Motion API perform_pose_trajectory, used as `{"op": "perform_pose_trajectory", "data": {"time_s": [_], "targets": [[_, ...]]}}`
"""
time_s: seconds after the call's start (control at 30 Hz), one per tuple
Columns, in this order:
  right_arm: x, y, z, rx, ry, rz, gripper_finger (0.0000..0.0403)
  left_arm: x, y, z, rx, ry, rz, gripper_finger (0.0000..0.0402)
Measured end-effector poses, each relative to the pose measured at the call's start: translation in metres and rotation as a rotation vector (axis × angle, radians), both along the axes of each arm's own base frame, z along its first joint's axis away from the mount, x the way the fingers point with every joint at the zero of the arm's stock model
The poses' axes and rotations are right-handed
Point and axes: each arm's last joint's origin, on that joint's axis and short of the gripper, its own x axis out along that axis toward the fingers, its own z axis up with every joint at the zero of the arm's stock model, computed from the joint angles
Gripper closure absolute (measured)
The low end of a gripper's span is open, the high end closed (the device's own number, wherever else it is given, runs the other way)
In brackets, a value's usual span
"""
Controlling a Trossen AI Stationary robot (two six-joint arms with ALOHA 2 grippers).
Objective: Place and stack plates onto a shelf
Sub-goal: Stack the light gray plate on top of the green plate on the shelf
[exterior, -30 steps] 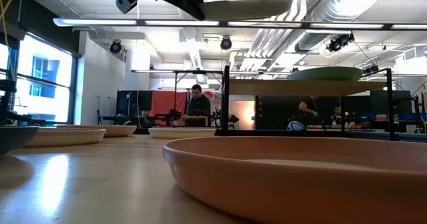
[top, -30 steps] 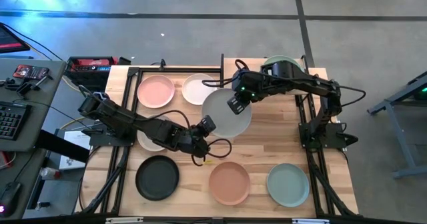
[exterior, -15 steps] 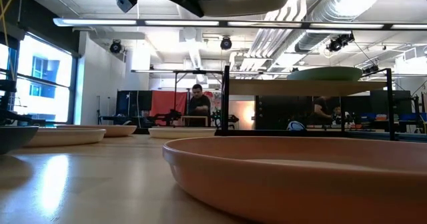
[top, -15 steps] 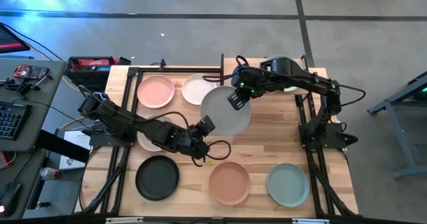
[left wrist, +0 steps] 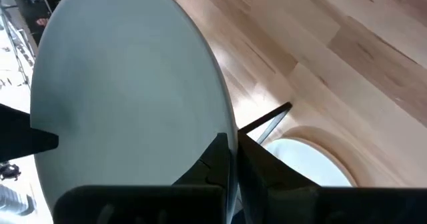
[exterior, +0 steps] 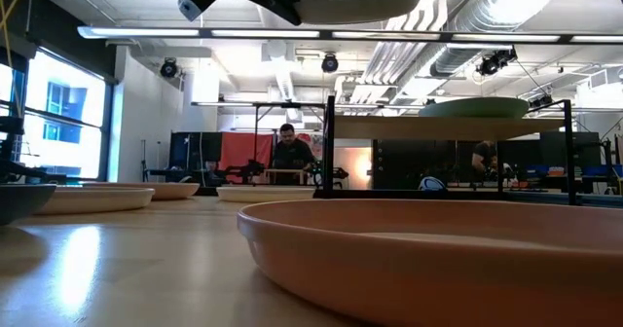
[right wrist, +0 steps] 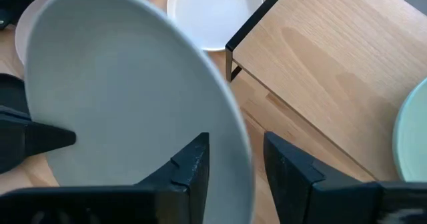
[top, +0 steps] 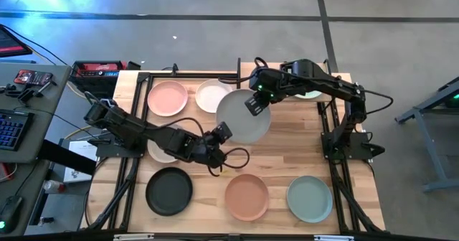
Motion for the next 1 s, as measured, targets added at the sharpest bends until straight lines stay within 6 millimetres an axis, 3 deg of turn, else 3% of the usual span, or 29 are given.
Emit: {"op": "perform_pose_trajectory", "data": {"time_s": [0.3, 0.47, 1.0], "targets": [[-0.0003, -0.0005, -0.0002, 0.005, 0.003, 0.001, 0.0396, 0.0003, -0.0002, 0.0001, -0.024, -0.021, 0.013, 0.0397], [-0.0002, -0.0005, -0.0003, 0.010, 0.000, -0.007, 0.0398, 0.0021, 0.0020, -0.0005, -0.124, -0.052, 0.027, 0.0394], [0.0010, -0.0005, -0.0029, 0.034, -0.014, -0.080, 0.0402, 0.0050, 0.0070, 0.0005, -0.220, -0.138, 0.104, 0.0348]]}}
